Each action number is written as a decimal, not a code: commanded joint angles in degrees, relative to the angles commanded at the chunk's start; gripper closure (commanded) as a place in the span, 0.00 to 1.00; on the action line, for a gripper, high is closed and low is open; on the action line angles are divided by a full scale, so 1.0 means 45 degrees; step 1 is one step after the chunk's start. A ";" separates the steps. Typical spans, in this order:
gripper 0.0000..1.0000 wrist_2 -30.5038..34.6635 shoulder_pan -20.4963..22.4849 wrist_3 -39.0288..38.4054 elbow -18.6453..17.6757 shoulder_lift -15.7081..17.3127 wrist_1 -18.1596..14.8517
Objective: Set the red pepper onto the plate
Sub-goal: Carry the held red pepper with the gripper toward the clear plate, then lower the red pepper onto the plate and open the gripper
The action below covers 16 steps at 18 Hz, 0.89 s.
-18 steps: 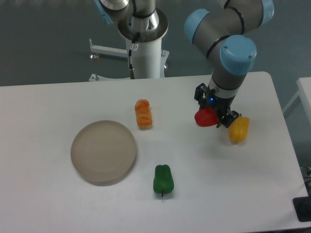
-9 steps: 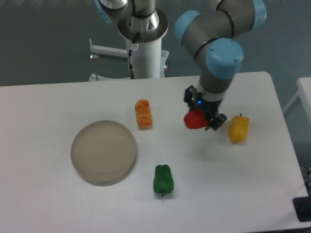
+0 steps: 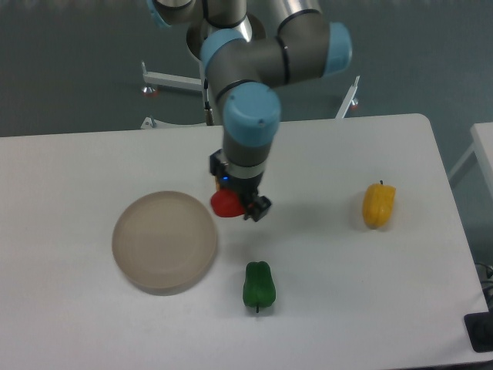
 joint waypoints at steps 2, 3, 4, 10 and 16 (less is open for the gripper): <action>0.71 -0.0098 -0.0468 -0.0174 -0.0020 -0.0234 0.0000; 0.70 -0.0137 -0.0799 -0.0756 -0.0020 -0.0467 0.0039; 0.70 -0.0331 -0.0996 -0.1091 0.0000 -0.0586 0.0213; 0.48 -0.1094 -0.1915 -0.2519 -0.0020 -0.1698 0.2027; 0.00 -0.1016 -0.1955 -0.2344 -0.0176 -0.1877 0.2617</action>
